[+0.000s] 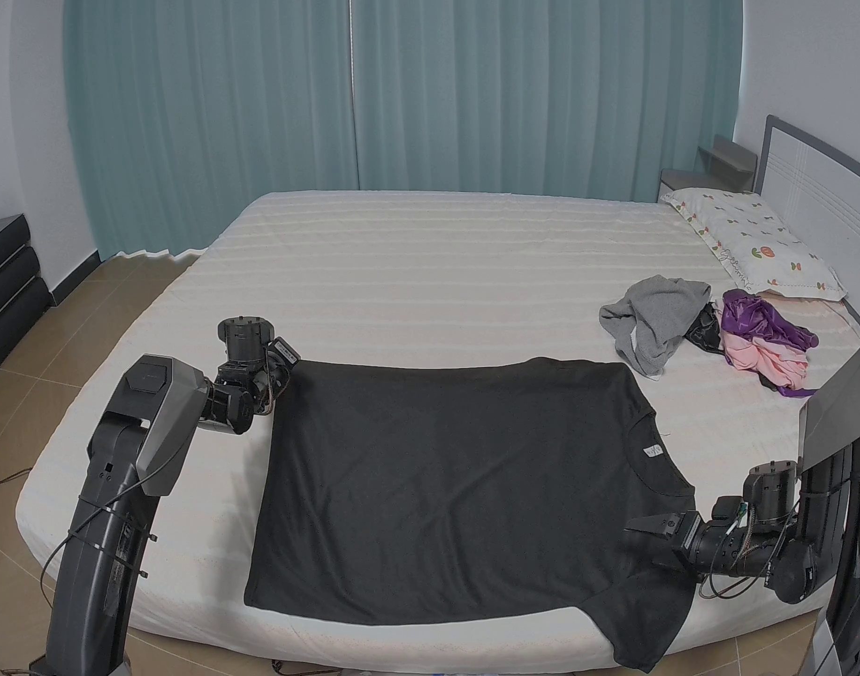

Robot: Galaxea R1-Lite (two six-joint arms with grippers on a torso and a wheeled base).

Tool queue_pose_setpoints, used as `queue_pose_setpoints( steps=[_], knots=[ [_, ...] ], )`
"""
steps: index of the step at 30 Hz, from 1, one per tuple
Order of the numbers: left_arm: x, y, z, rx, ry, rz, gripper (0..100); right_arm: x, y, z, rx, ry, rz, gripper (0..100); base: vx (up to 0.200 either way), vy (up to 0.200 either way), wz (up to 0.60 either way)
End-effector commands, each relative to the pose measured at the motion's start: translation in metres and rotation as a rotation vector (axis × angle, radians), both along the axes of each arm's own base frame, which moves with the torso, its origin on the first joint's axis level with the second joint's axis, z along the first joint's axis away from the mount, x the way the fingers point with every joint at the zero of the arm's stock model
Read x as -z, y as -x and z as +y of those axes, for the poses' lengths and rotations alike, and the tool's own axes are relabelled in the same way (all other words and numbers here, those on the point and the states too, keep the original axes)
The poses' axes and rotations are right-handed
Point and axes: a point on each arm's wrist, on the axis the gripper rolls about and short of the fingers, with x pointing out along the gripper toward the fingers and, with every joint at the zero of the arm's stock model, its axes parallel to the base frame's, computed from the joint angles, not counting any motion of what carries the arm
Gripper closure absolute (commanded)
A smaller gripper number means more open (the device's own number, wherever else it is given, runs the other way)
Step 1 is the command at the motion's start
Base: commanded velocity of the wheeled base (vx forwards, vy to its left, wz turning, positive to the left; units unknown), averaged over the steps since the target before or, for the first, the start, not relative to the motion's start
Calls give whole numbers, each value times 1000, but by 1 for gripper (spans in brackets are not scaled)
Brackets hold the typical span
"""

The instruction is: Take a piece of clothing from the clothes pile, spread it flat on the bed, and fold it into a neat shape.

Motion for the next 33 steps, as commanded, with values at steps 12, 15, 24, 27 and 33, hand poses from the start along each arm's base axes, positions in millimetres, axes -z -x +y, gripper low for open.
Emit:
queue_pose_setpoints(
  steps=[12,15,24,27,33],
  knots=[
    [1,-1,3,-9,-2,-8,100,-1,-1,0,-2,-2,-13,0,0,0,0],
    [3,-1,3,-5,-1,2,100,-1,-1,1,-2,-2,-14,0,0,0,0],
    [5,0,-2,10,1,15,0,-1,0,0,-2,-2,-11,0,0,0,0],
    [4,2,-2,6,1,18,0,-1,0,0,-2,-1,-10,0,0,0,0],
    [-20,28,4,-35,68,79,0,-4,-2,-2,10,-14,-25,0,0,0,0]
  ],
)
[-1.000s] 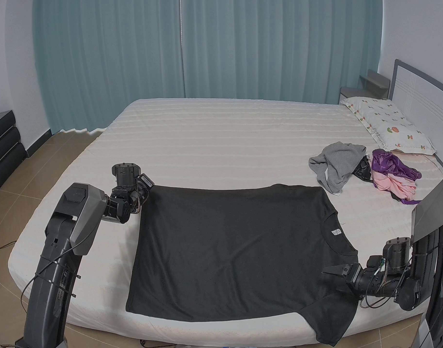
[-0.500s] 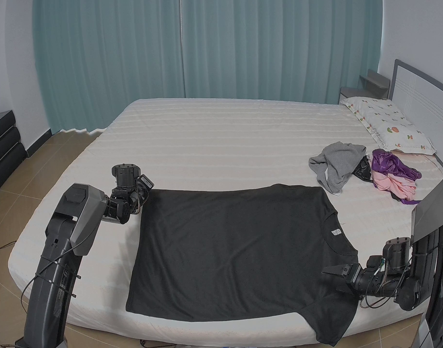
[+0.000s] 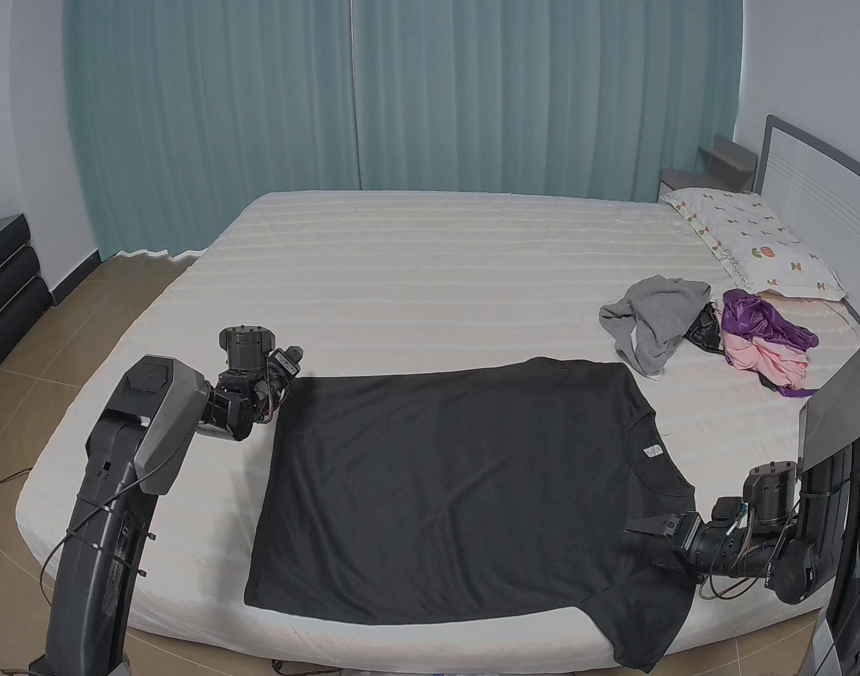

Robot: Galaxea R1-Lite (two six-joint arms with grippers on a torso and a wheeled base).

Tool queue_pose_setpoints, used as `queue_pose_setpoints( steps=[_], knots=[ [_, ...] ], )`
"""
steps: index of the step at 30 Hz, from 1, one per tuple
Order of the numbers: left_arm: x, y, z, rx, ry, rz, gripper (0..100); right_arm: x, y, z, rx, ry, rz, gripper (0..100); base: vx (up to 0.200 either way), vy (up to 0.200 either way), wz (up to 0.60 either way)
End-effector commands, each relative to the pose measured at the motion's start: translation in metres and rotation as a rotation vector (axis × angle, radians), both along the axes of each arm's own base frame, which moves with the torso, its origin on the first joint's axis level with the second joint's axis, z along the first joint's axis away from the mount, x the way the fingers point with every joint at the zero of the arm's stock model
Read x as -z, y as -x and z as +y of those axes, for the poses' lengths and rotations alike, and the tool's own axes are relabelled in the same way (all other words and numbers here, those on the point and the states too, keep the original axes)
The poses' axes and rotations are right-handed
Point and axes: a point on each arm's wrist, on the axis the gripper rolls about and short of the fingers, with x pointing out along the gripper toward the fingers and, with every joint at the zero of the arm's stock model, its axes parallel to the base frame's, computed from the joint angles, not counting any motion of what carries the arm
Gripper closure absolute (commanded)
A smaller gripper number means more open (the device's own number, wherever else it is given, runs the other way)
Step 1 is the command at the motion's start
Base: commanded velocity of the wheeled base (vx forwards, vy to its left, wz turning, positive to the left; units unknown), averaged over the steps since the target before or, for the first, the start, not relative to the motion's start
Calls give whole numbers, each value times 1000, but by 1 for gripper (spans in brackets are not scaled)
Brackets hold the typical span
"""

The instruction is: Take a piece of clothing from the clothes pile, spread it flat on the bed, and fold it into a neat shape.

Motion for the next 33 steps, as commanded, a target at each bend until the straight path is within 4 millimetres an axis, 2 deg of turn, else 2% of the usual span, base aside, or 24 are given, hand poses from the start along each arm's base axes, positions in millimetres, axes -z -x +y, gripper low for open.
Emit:
queue_pose_setpoints(
  steps=[1,5,7,9,10,11,13,15,16,17,19,21,22,23,27,33],
  knots=[
    [-39,28,4,-41,87,28,0,-5,-4,-3,19,-18,-31,0,0,0,0],
    [-68,60,4,-55,157,-1,0,-5,-2,-4,16,-14,-29,0,0,0,0],
    [-68,60,4,-55,157,-1,0,-5,-2,-4,16,-14,-29,0,0,0,0],
    [-77,97,7,-42,160,33,0,-4,-1,-3,11,-13,-25,0,0,0,0],
    [-78,101,7,-38,162,37,0,-4,-2,-3,10,-12,-27,0,0,0,0],
    [-81,119,8,-14,173,52,0,-4,-1,-3,11,-13,-25,0,0,0,0],
    [-82,135,9,1,181,71,0,-4,-1,-3,11,-13,-23,0,0,0,0],
    [-82,162,7,18,184,107,0,-4,-1,-3,11,-13,-23,0,0,0,0],
    [-82,164,6,19,183,109,0,-4,-1,-3,11,-13,-23,0,0,0,0],
    [-83,182,2,34,182,126,0,-4,-1,-3,11,-13,-22,0,-200,0,0],
    [-82,204,-2,50,180,149,0,-4,-1,-2,7,-13,-22,0,-200,0,0],
    [-79,224,-7,74,178,177,0,-4,-1,-1,3,-12,-21,0,-200,0,0],
    [-79,224,-7,74,178,177,0,-4,-1,-1,4,-11,-21,0,-200,0,0],
    [-73,239,-11,89,176,206,0,-4,1,-1,0,-13,-13,0,-200,0,0],
    [-62,260,-14,94,189,252,0,-4,2,-1,0,-12,-10,0,-200,0,0],
    [-59,267,-15,91,217,226,0,-4,2,-1,2,-13,-12,0,-33,0,0]
  ],
)
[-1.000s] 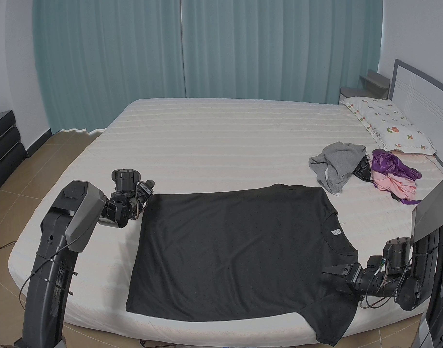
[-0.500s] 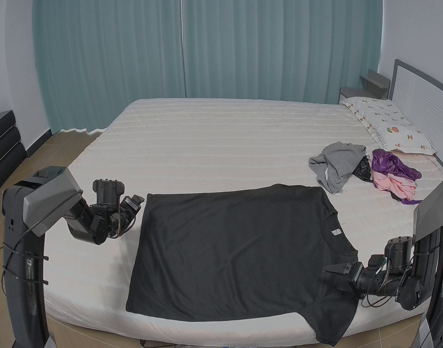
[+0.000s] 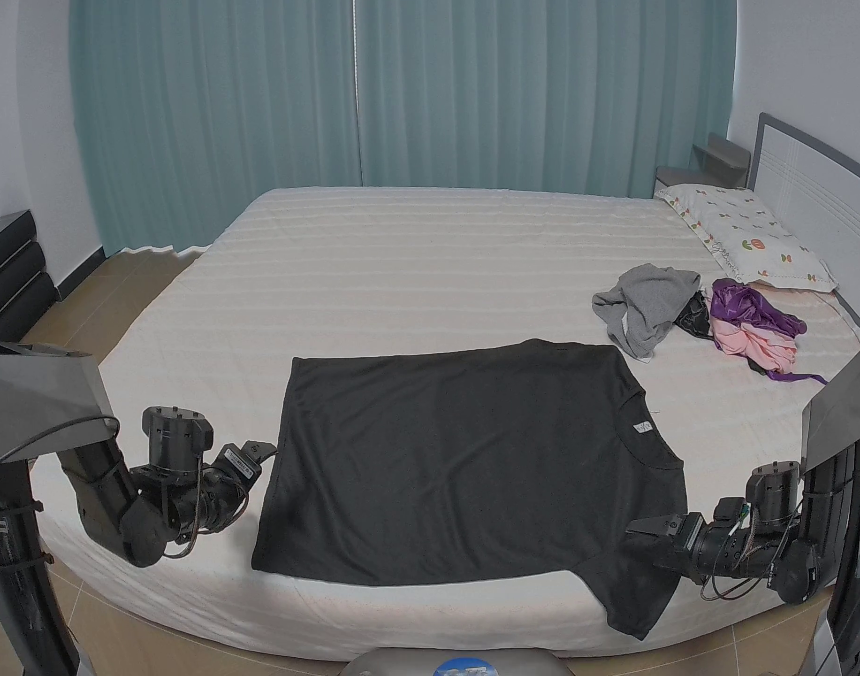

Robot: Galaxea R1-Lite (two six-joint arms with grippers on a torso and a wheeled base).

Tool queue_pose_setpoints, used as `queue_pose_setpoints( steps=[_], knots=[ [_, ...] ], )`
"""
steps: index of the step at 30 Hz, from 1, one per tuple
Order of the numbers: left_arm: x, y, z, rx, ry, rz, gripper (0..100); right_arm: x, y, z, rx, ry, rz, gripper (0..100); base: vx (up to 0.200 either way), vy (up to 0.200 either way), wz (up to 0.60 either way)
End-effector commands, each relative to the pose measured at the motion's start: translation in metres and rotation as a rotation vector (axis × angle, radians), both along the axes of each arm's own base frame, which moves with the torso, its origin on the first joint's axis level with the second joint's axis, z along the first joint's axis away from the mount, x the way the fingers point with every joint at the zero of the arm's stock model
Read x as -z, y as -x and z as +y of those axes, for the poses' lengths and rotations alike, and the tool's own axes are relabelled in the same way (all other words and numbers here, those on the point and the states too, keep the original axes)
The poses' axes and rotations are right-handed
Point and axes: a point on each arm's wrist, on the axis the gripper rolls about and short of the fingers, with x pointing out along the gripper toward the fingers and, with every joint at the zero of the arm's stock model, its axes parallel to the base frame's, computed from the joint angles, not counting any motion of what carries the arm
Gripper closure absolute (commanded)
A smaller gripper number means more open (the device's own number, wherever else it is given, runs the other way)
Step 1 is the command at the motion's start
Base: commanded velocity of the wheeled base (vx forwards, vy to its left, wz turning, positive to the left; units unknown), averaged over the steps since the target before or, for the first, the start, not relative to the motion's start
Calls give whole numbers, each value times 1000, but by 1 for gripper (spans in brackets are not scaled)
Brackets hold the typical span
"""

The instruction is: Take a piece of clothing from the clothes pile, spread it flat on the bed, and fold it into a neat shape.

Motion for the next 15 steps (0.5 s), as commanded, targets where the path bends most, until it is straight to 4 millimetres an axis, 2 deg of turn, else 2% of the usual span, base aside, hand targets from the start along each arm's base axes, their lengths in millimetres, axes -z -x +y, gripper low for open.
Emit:
queue_pose_setpoints(
  steps=[1,7,15],
  knots=[
    [-9,21,-6,23,22,-12,0,-2,0,0,-1,-2,-16,0,0,0,0],
    [-8,24,-14,41,37,-9,0,-2,-1,0,-3,-3,-17,0,0,0,0],
    [-8,26,-18,54,38,-3,0,-2,0,0,-3,-3,-16,0,0,-200,0]
  ],
)
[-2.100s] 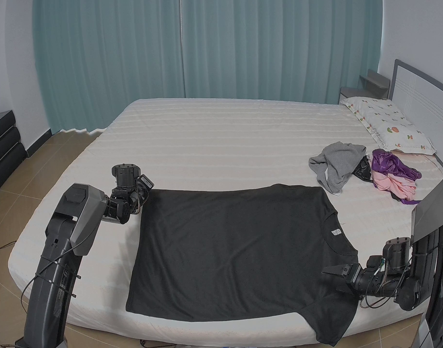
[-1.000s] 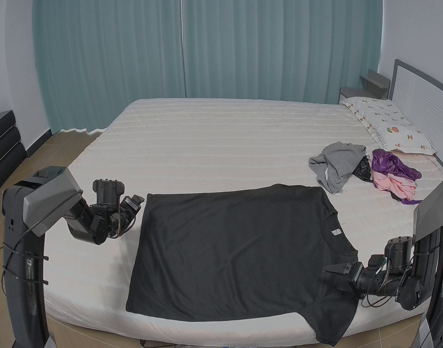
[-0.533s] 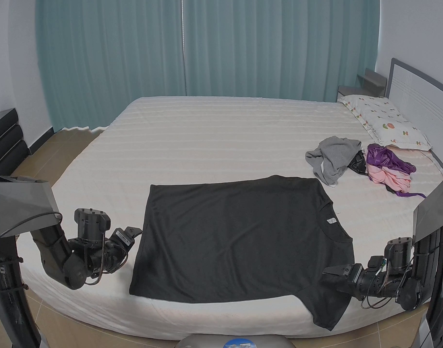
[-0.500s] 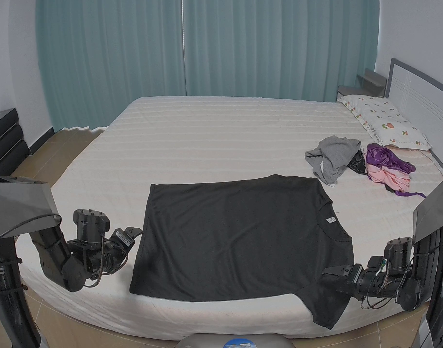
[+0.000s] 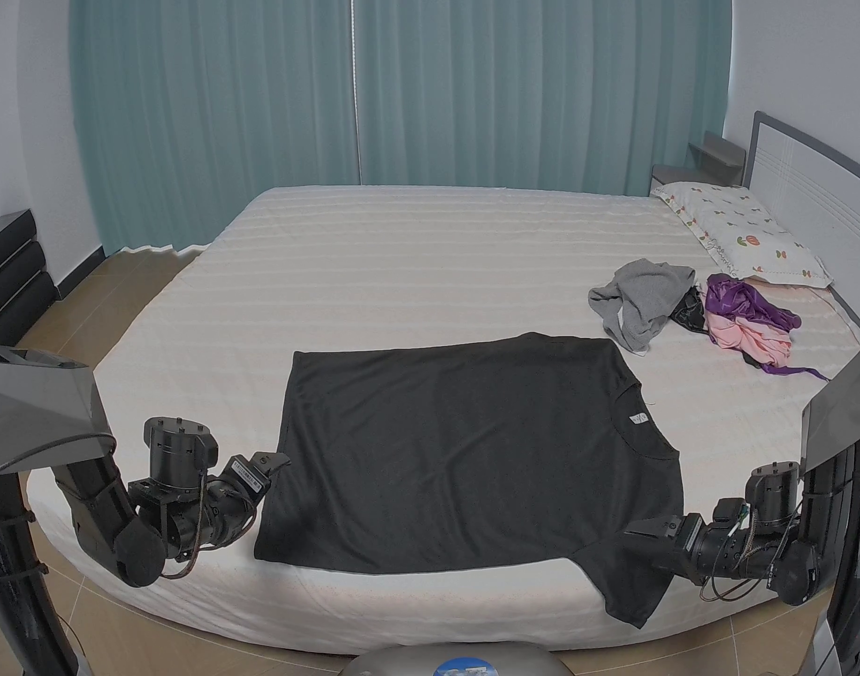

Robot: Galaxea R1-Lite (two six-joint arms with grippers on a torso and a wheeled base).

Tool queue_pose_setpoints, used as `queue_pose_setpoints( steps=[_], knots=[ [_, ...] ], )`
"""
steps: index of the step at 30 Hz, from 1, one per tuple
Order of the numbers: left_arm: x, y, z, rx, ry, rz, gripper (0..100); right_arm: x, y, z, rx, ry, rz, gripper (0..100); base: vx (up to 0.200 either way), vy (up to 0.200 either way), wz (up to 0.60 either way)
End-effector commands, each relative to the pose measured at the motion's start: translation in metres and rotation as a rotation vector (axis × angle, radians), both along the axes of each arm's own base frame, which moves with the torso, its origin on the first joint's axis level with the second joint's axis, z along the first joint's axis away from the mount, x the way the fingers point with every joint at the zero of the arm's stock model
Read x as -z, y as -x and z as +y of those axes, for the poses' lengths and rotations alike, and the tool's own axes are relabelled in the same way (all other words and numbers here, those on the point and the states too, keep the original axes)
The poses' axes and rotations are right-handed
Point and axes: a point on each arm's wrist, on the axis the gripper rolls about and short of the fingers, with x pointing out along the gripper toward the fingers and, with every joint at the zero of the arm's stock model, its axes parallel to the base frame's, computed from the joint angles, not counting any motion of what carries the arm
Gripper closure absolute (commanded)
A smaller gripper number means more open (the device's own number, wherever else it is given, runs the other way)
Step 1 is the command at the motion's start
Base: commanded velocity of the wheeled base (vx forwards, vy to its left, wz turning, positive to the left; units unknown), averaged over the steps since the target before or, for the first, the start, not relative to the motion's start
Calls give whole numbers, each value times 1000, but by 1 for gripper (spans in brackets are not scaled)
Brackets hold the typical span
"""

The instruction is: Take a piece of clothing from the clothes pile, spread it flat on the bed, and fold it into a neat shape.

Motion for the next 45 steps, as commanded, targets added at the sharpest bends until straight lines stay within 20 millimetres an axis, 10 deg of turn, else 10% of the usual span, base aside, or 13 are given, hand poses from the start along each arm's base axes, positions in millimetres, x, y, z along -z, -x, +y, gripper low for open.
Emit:
queue_pose_setpoints(
  steps=[1,23,45],
  knots=[
    [1,1,-1,4,-2,3,0,-1,-1,0,0,-2,-17,0,0,0,0],
    [31,27,55,194,-183,96,0,-1,0,0,-3,-1,-12,0,0,0,0],
    [59,20,36,405,-331,82,0,0,0,0,-3,1,-11,0,0,0,0]
  ],
)
